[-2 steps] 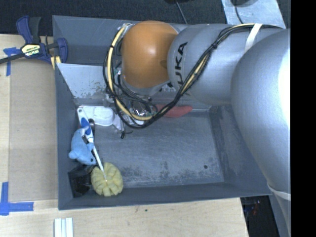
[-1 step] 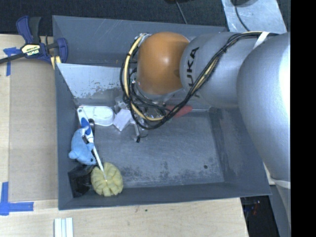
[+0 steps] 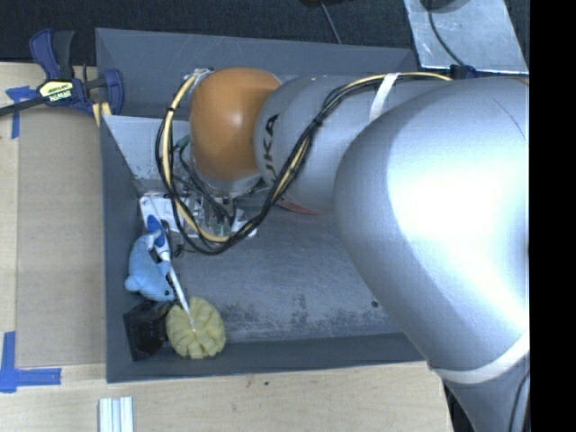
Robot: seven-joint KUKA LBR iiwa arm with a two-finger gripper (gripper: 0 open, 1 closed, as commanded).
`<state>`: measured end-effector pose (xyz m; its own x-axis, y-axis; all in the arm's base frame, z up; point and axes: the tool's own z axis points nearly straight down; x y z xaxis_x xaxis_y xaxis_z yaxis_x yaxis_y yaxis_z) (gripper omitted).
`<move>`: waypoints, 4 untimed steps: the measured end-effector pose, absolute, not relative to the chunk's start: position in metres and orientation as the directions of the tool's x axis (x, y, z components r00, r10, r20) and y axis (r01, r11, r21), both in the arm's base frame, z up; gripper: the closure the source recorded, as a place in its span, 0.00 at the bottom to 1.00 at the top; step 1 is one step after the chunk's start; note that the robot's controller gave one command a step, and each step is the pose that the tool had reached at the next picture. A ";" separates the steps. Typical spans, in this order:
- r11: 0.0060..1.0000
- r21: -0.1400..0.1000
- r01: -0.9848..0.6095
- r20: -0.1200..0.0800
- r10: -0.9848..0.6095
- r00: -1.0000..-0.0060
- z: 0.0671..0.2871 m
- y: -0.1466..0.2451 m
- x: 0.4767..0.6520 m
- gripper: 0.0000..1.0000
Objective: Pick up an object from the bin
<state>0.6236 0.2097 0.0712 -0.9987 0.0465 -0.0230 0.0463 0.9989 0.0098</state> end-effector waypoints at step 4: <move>0.875 -0.007 -0.485 -0.016 -0.485 -0.875 0.099 0.115 0.626 1.00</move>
Offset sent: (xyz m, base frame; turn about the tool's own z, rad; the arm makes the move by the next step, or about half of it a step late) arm 0.0000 0.0000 0.0000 0.0000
